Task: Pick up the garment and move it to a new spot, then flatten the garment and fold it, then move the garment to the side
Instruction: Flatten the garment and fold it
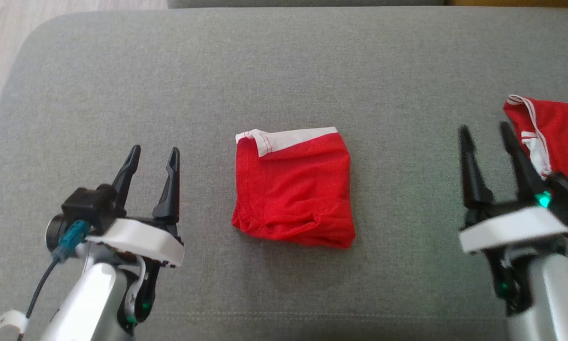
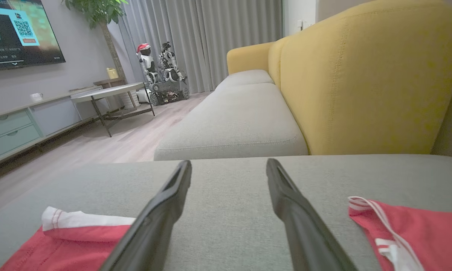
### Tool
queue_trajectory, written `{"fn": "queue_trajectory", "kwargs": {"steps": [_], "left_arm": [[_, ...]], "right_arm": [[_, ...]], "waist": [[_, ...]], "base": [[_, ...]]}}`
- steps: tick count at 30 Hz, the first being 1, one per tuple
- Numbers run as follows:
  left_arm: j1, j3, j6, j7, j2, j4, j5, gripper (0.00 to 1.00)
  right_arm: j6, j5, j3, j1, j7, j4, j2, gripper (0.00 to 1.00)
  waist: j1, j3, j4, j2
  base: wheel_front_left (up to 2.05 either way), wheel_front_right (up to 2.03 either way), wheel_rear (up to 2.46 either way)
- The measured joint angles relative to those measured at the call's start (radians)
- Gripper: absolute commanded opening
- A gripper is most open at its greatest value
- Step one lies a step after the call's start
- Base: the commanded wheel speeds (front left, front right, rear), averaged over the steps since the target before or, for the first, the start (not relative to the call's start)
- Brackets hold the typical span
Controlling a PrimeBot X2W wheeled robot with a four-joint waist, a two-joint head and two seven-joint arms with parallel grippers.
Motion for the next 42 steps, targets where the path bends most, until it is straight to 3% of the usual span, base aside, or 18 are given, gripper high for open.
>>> {"fn": "queue_trajectory", "kwargs": {"steps": [8, 23, 24, 25, 37, 42], "left_arm": [[0.024, 0.001, 0.017, 0.015, 0.021, -0.031, 0.000, 1.00], [0.028, -0.004, 0.026, 0.023, 0.023, -0.048, 0.000, 1.00], [0.027, -0.006, 0.026, 0.023, 0.023, -0.049, 0.000, 1.00], [0.026, -0.009, 0.026, 0.023, 0.023, -0.050, 0.000, 1.00], [-0.030, -0.035, 0.014, 0.012, -0.001, -0.033, 0.000, 1.00], [-0.047, -0.048, 0.005, -0.002, -0.020, -0.017, 0.000, 1.00]], "right_arm": [[0.000, -0.030, -0.065, 0.086, 0.052, -0.096, 0.015, 1.00], [0.000, -0.040, -0.044, 0.085, 0.083, -0.128, 0.030, 1.00], [0.000, -0.040, -0.028, 0.082, 0.083, -0.122, 0.030, 0.56], [0.000, -0.040, -0.007, 0.078, 0.091, -0.111, 0.030, 0.00], [0.000, 0.063, 0.355, -0.167, 0.085, 0.257, 0.028, 0.00], [0.000, 0.105, 0.439, -0.257, 0.058, 0.417, 0.026, 0.00]], "waist": [[0.0000, -0.012, -0.006, 0.0000], [0.0000, -0.005, 0.003, 0.0000], [0.0000, -0.002, 0.005, 0.0000], [0.0000, 0.001, 0.008, 0.0000], [0.0000, 0.050, 0.099, 0.0000], [0.0000, 0.074, 0.144, 0.0000]], "base": [[0.00, 0.00, 0.00], [0.00, 0.00, 0.00], [0.00, 0.00, 0.00], [0.00, 0.00, 0.00], [0.00, 0.00, 0.00], [0.00, 0.00, 0.00]]}}
